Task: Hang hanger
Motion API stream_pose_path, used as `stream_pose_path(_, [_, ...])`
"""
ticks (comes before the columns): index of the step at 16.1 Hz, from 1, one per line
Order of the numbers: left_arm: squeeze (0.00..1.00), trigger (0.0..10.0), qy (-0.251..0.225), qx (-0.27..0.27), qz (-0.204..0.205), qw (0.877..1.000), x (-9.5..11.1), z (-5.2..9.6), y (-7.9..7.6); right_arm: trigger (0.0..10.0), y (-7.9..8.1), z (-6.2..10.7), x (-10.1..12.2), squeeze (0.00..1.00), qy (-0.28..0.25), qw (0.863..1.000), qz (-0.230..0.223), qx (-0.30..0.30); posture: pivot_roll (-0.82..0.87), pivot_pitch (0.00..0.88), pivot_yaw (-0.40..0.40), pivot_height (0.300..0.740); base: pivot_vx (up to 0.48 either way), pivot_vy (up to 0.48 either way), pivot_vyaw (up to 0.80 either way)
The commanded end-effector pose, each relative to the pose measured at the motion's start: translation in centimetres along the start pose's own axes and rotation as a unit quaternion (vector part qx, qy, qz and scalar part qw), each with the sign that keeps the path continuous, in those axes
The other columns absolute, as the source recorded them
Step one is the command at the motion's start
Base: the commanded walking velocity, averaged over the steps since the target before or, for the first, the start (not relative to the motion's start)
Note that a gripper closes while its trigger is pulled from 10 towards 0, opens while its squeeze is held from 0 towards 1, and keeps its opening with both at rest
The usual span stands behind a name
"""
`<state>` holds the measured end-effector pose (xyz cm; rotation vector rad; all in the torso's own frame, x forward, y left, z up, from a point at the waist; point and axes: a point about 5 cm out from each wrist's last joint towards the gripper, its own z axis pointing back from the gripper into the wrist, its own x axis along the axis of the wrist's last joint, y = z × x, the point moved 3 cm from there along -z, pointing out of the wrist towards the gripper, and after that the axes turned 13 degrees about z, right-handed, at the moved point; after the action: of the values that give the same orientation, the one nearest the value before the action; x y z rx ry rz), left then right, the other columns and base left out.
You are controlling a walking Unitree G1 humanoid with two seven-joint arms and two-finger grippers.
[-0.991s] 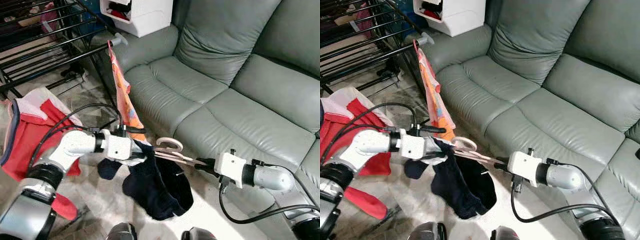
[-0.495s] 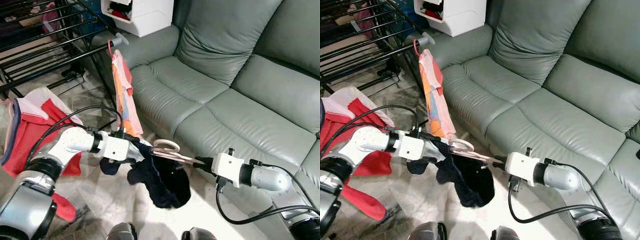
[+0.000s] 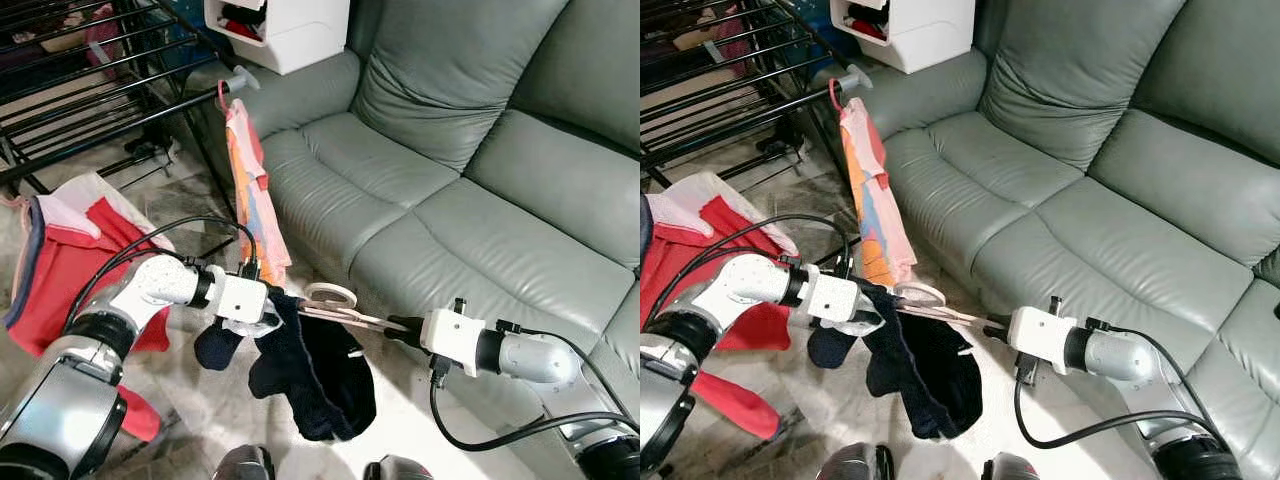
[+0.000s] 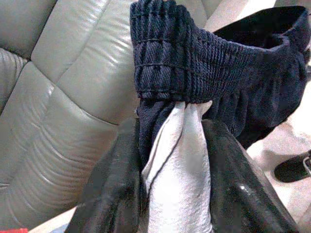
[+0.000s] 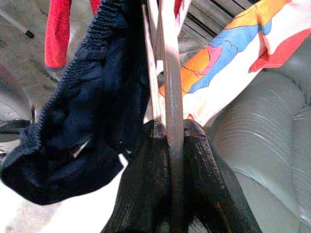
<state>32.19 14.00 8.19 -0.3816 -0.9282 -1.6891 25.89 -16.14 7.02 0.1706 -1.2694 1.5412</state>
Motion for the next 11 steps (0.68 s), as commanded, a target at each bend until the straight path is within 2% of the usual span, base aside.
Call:
stream_pose_path(1, [0.00, 0.0, 0.011, -0.011, -0.002, 1.000, -0.09, 0.06, 0.12, 10.0, -0.44, -0.15, 0.75, 0.00, -0.016, 1.000, 0.011, -0.013, -0.11, 0.031, 0.067, 0.740, 0.000, 0.000, 0.00])
stream_pose_path(8, [0.00, 0.0, 0.034, -0.065, 0.034, 0.997, -0.47, -0.31, -0.55, 10.0, 0.06, -0.72, 0.97, 0.00, -0.019, 1.000, 0.019, -0.004, -0.11, 0.034, 0.065, 0.740, 0.000, 0.000, 0.00])
stream_pose_path(10, [0.00, 0.0, 0.029, -0.060, 0.035, 0.997, -0.12, -0.54, -0.26, 10.0, 0.08, -0.85, 1.02, 0.00, -0.019, 0.999, 0.027, -0.001, -0.10, 0.033, 0.066, 0.740, 0.000, 0.000, 0.00])
stream_pose_path(11, [0.00, 0.0, 0.038, -0.040, 0.024, 0.998, -0.06, -0.73, 0.31, 10.0, -0.10, -0.97, 1.02, 0.00, -0.017, 0.999, 0.032, -0.005, -0.10, 0.033, 0.068, 0.740, 0.000, 0.000, 0.00])
